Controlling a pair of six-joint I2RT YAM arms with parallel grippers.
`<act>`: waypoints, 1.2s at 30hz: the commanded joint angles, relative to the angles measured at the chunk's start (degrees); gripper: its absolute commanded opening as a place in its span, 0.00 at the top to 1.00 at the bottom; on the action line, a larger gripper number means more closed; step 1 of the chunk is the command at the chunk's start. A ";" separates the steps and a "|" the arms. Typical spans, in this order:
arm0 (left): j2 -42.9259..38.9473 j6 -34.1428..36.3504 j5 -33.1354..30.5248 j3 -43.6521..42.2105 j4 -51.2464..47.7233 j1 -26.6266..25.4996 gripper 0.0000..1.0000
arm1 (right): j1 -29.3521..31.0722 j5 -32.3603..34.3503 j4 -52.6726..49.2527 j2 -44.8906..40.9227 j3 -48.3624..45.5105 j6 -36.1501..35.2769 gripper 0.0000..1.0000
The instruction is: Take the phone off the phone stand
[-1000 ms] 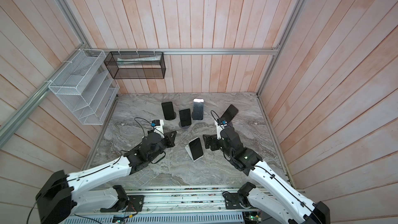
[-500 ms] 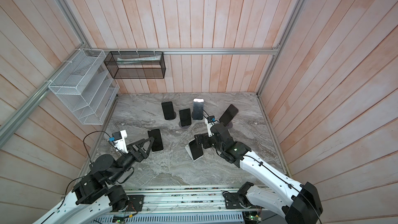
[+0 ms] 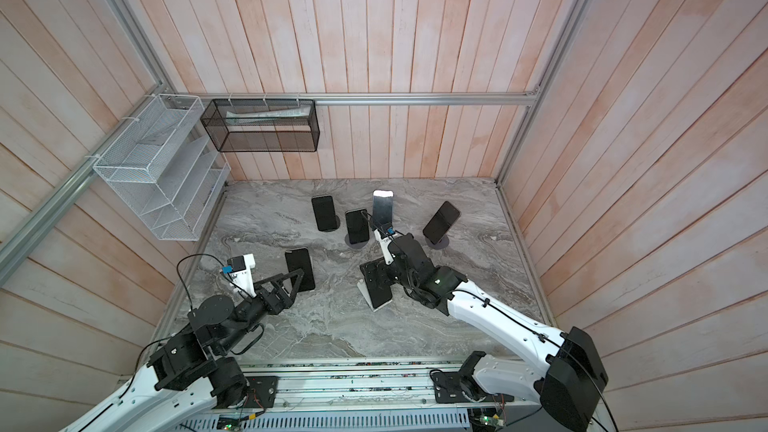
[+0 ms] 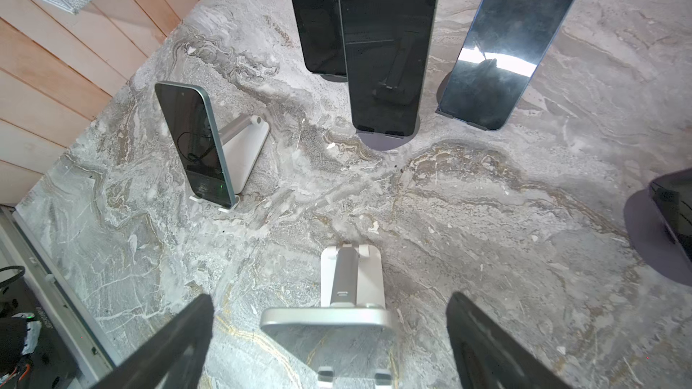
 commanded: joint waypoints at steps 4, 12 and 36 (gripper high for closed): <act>-1.53 1.26 0.96 -1.24 0.33 0.08 0.00 | 1.20 2.28 0.46 1.20 0.78 0.19 0.02; -2.19 1.24 0.78 -1.30 -0.66 0.08 0.00 | 1.61 2.99 0.26 3.85 0.92 0.19 0.02; -0.40 1.75 2.57 -1.91 1.27 0.06 0.00 | 4.35 9.21 4.31 4.94 -3.46 2.68 0.06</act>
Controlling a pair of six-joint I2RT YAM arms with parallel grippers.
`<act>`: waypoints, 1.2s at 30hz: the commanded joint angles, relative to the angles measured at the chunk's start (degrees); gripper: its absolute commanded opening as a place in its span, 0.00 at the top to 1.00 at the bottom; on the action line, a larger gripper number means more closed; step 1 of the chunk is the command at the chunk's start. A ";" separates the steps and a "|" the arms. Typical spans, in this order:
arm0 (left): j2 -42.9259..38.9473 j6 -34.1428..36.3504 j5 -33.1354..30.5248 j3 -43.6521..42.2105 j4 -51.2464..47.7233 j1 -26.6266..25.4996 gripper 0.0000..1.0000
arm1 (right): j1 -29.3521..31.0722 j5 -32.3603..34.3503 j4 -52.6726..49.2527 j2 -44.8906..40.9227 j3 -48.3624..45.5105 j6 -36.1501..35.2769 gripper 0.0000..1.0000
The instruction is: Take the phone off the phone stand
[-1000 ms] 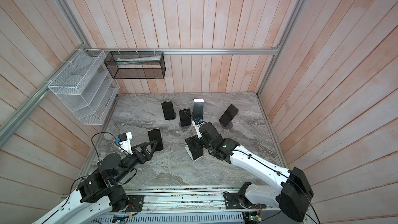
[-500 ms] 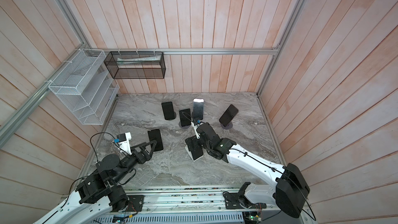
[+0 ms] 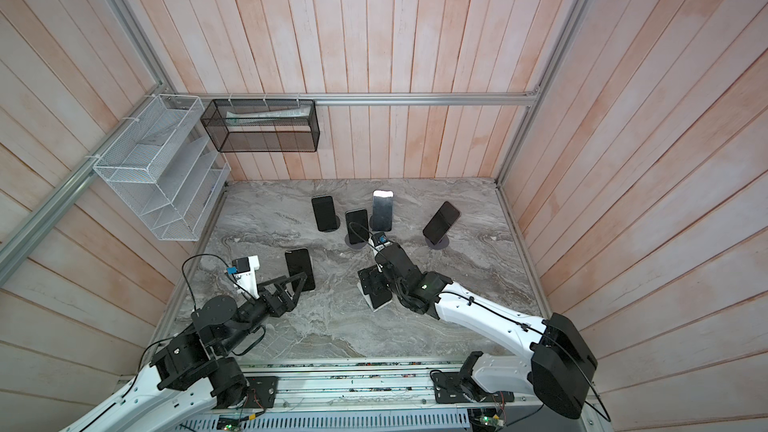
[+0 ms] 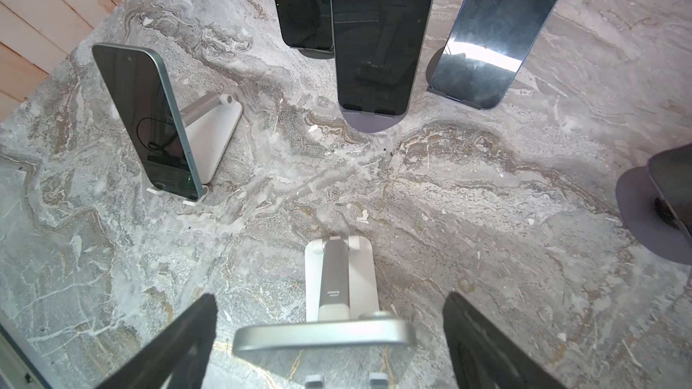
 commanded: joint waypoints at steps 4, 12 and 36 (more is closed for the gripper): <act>-1.11 0.76 0.31 -0.99 0.75 0.08 0.00 | 0.32 0.61 1.22 1.54 -0.86 0.95 0.07; -1.13 0.89 0.25 -0.94 0.44 0.07 0.00 | 0.69 0.30 1.93 2.26 -1.34 1.02 0.12; 0.10 1.64 0.51 0.10 0.64 0.08 0.00 | 3.01 3.63 -0.09 2.34 0.29 -0.51 0.40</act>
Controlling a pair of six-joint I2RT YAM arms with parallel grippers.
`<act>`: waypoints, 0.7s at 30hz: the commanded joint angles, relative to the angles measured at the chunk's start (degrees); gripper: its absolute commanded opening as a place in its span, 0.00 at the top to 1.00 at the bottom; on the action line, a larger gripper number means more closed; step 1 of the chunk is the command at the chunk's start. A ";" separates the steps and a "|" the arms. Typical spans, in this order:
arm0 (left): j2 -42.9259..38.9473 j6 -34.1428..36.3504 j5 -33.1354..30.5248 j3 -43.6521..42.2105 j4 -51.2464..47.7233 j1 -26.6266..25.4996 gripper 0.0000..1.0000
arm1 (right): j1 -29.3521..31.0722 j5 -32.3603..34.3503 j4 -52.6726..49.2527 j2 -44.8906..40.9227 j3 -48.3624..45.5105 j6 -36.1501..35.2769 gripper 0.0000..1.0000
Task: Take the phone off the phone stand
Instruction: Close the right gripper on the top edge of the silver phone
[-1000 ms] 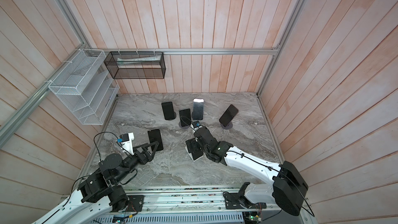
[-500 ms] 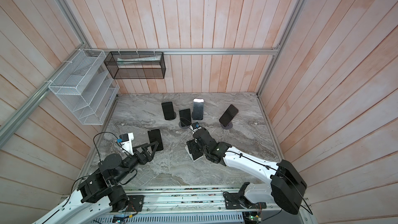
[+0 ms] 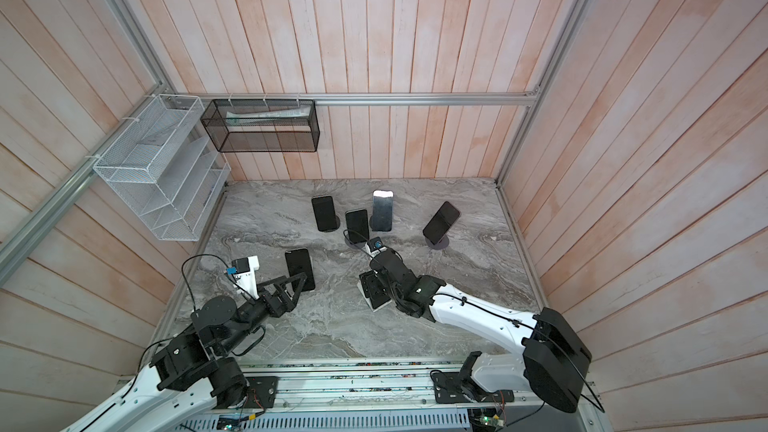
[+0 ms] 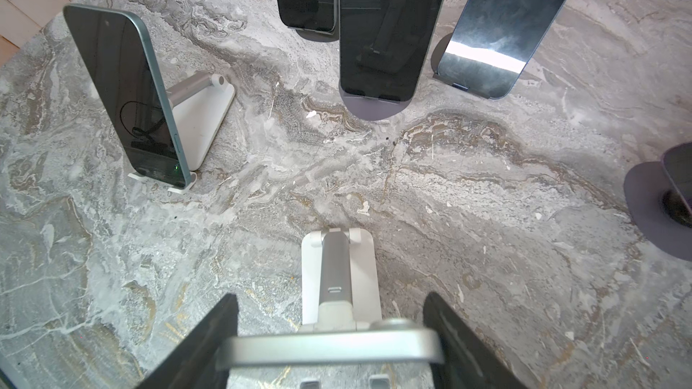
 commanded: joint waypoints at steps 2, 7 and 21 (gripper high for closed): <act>0.51 1.81 0.81 1.16 0.09 0.09 0.00 | 0.86 1.48 -2.23 0.55 2.23 -0.38 0.41; 0.40 2.58 0.26 2.29 -1.11 0.09 0.00 | 0.88 1.75 -2.88 -1.17 2.98 -0.63 0.42; 0.55 3.38 0.45 1.49 0.64 0.04 0.00 | 0.93 3.85 -6.01 -5.65 3.89 -0.28 0.44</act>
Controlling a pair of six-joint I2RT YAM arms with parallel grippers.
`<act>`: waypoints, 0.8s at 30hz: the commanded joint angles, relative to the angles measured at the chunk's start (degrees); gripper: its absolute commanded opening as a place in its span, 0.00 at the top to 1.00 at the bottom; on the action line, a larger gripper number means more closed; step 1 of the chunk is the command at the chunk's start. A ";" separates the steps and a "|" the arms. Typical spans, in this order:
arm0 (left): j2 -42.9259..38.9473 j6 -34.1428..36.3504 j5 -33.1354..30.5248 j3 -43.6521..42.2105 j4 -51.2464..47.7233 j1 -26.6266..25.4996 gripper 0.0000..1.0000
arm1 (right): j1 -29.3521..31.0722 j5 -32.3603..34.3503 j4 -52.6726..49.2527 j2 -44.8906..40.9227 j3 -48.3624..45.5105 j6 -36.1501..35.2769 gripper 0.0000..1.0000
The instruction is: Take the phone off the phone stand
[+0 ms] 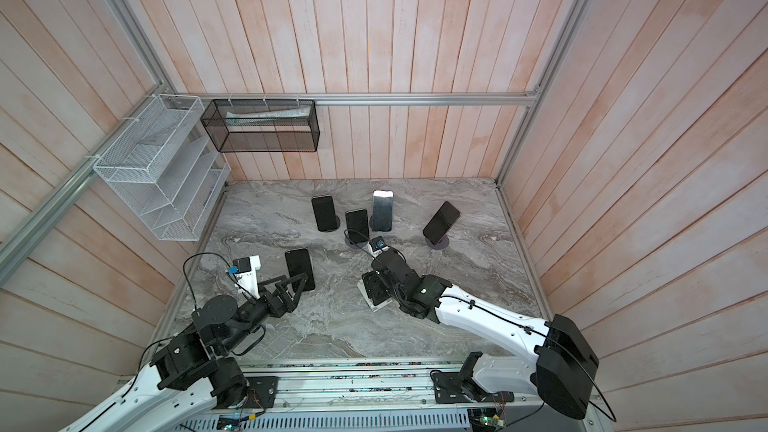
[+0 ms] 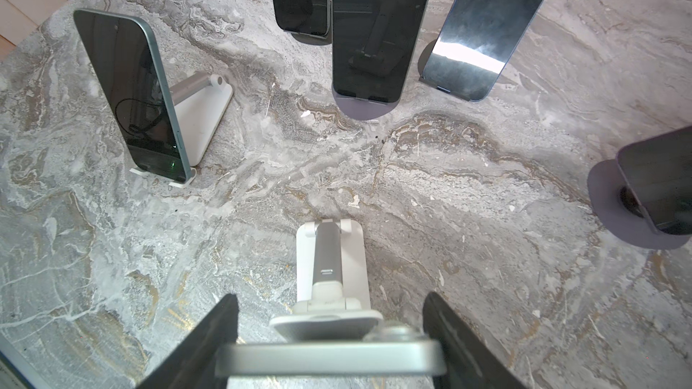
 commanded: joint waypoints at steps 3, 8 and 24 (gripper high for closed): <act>0.29 1.26 0.62 0.88 1.16 0.07 0.00 | 0.31 2.05 -1.45 -3.67 2.54 0.28 0.44; 0.55 1.34 1.07 0.08 2.42 0.07 0.00 | 0.32 4.61 -4.40 -5.59 2.65 -0.49 0.44; -0.92 1.87 0.56 -0.19 0.78 0.07 0.00 | -4.51 9.73 -13.31 -8.10 3.32 3.60 0.44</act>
